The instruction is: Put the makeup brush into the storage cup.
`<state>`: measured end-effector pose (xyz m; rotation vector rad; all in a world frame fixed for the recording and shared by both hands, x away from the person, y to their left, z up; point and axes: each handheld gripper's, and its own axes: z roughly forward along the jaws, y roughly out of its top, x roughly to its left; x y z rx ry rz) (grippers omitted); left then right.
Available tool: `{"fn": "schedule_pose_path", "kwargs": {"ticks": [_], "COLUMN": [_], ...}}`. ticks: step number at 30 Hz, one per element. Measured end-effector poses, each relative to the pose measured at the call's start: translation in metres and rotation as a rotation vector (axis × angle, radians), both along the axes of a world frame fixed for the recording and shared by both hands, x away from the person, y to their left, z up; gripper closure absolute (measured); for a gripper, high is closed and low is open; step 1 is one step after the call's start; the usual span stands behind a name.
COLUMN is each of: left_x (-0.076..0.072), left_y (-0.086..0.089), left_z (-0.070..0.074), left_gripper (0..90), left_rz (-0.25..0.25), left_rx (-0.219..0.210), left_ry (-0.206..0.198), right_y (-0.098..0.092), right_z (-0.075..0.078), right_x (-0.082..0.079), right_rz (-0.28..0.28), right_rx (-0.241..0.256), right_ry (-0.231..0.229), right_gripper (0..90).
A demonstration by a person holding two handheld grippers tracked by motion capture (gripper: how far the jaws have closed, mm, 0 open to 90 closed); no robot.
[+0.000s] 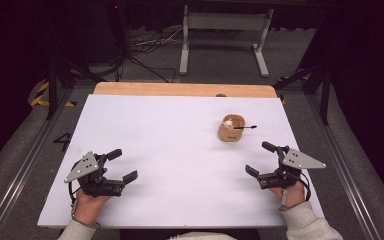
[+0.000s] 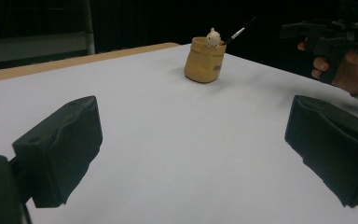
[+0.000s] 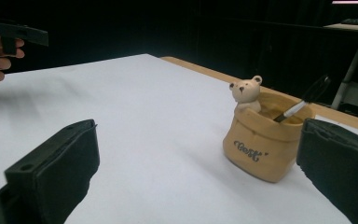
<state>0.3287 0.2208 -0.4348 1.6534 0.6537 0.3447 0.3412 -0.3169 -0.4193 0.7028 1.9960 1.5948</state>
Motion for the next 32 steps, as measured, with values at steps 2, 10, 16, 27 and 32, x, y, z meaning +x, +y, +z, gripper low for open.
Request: {"fn": "schedule_pose_path", "kwargs": {"ticks": [2,10,16,27,32], "left_x": [0.000,0.002,0.004,0.005,0.005], "left_y": [0.000,0.003,0.004,0.003,0.002], "left_z": [0.000,-0.005,-0.012,-0.014,-0.015], "left_gripper": [4.8,5.0,4.9,4.8,5.4], "left_rz": [0.004,0.042,0.064,0.071,0.066], "left_rx": [0.002,-0.003,0.010,0.005,0.004], "left_ry": [0.002,0.008,0.017,0.023,0.002], "right_y": [0.001,0.008,0.013,0.013,0.012], "right_z": [-0.002,-0.013,-0.021,-0.021,-0.019], "right_x": [-0.001,0.000,0.004,0.005,0.003], "right_rz": [0.004,0.012,-0.002,-0.009,-0.012], "right_rx": [0.001,-0.005,-0.021,-0.020,-0.021], "right_ry": [-0.004,-0.004,0.015,0.015,-0.004], "right_gripper": [0.0,0.0,0.0,0.0,0.0]}}
